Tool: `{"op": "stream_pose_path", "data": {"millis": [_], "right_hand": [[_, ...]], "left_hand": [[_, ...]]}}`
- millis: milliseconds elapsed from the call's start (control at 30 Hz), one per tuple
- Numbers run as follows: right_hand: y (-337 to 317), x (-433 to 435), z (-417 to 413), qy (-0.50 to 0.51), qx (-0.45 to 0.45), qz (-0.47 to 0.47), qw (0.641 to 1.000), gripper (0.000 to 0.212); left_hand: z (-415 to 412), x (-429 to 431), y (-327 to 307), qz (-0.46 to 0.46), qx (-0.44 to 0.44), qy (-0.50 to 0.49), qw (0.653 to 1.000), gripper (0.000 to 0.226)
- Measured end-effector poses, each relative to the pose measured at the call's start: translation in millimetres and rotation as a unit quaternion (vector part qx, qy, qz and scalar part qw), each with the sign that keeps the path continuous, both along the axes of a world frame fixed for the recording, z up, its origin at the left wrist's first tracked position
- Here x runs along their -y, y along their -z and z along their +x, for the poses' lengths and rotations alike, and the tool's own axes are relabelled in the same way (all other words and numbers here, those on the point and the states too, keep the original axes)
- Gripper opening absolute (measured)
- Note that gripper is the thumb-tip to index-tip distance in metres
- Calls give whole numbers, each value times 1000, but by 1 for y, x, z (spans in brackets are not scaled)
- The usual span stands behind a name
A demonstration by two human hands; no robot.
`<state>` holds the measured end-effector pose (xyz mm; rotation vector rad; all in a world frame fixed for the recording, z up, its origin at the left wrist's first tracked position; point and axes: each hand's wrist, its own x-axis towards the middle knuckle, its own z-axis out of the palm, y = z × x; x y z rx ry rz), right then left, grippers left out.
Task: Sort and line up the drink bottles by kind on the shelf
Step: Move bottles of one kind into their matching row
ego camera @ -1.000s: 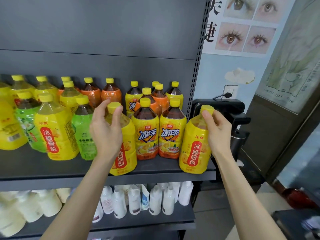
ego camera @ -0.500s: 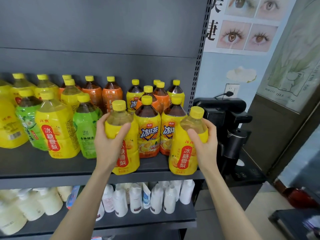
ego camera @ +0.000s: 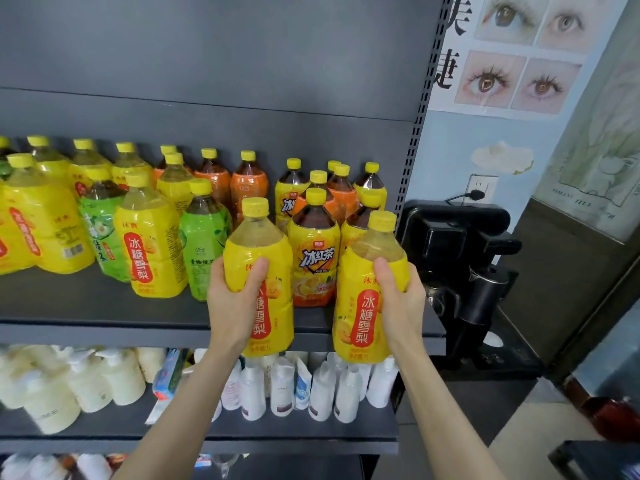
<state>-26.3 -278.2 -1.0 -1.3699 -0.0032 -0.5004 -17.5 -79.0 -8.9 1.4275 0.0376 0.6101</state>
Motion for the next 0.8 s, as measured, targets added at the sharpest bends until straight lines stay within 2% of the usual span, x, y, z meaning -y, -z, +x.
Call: {"op": "stream_pose_path", "data": {"millis": [100,167,233,467,600,733,800], "right_hand": [[-9,-27,-9,-15,-5,1,1000,35],[-16,-48,-12,-27,-3,-5,1000,39],[-24,-71,-15,-39,-2,-3,999,39],[-25,-183,-23,-90,-25,-14,996,45],[-18,-263,-33,-94,-39,0,995,32],[-9,-346,-45,-113,-46,16,992,61],[-5,-387,-46,-125,-53,7,991,64]], "left_hand": [[-17,-15,-8,-6,6,-13,1000,41],[-25,-30,-16,-6,9,-22,1000,41],[-32,-49,-22,-1,9,-32,999,36],[-60,-149,-23,9,4,-42,999,42],[-78,-230,-13,24,-9,-49,998,51],[-99,-316,-2,28,-32,-75,996,55],[-106,-355,2,30,-37,-85,995,57]]}}
